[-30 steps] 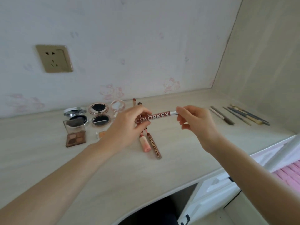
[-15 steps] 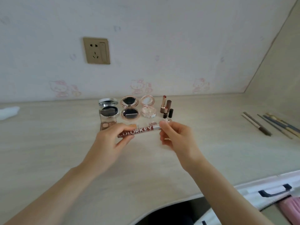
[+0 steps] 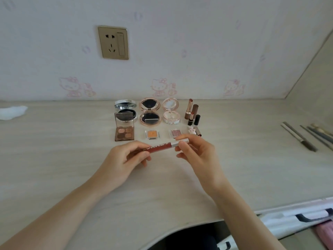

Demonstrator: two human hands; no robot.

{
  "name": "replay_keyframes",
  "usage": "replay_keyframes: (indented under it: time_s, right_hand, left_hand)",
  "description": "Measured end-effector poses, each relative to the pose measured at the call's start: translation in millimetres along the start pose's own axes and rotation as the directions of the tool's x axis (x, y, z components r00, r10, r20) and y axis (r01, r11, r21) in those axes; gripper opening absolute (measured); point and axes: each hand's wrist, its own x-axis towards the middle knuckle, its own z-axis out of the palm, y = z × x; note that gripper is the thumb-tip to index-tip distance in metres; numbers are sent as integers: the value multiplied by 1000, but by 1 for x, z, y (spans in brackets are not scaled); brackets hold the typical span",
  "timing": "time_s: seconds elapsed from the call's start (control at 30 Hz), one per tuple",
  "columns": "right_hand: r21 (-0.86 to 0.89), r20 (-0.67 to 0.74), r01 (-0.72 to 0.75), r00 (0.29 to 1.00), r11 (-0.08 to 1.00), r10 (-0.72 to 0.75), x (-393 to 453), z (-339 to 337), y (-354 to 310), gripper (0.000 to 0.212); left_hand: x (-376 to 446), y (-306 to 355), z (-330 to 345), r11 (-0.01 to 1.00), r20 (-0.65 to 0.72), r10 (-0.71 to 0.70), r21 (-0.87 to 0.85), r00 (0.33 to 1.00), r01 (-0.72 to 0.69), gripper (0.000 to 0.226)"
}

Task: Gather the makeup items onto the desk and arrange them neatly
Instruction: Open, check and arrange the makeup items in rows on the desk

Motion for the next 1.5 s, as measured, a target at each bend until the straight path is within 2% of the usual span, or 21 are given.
replay_keyframes:
  time_s: [0.07,0.2,0.3,0.4,0.47,0.57,0.67,0.73,0.83,0.9,1.07,1.2,1.3,1.4,1.5]
  right_hand:
    - [-1,26,26,999,1000,-26,-2,0,1,20]
    - [-26,68,69,995,997,-67,-9,11,4,22]
    - [8,89,30,996,1000,-30,-13,16,3,17]
    - [56,11,-14,1000,998,13,-13,15,2,11]
    - [10,-28,-2,1000,1000,3,-14,14,5,10]
    - [-78,32,54,998,995,-52,-16,11,8,10]
    - [-41,93,82,993,996,-78,-15,8,10,22]
    - [15,69,42,997,999,-43,-15,9,9,26]
    - [50,2,-33,999,998,33,-13,12,6,17]
    - [33,-15,-30,999,999,30,-12,13,7,14]
    - [21,51,32,998,999,-33,-15,8,10,38]
    - [-38,-11,-74,997,997,74,-14,12,10,27]
    - [-105,26,-42,999,994,45,-14,12,11,13]
    - [-109,120,33,993,993,-19,-17,10,11,24]
    - [-64,96,25,995,998,-19,-17,10,11,24]
  left_hand:
    - [-2,3,6,999,-46,13,45,999,-11,20]
    - [-4,1,11,930,-149,206,336,967,-147,23]
    - [-4,1,12,895,-138,305,379,942,-234,20]
    - [-6,4,15,865,-107,360,410,927,-289,20]
    - [-6,3,15,866,-93,352,409,931,-287,23]
    - [-6,0,15,888,-86,316,376,945,-263,25]
    - [-6,1,15,922,-101,270,315,958,-226,22]
    - [-5,1,16,929,-121,256,304,959,-210,21]
    - [-5,2,17,919,-91,264,325,960,-222,18]
    - [-5,3,17,922,-77,257,319,963,-220,19]
    - [-5,4,16,931,-84,243,300,966,-208,22]
    - [-6,4,18,930,-74,250,295,965,-218,20]
    - [-6,4,17,930,-63,253,293,965,-224,20]
    - [-6,2,16,924,-58,253,310,966,-223,20]
    - [-6,2,16,925,-57,258,302,965,-229,21]
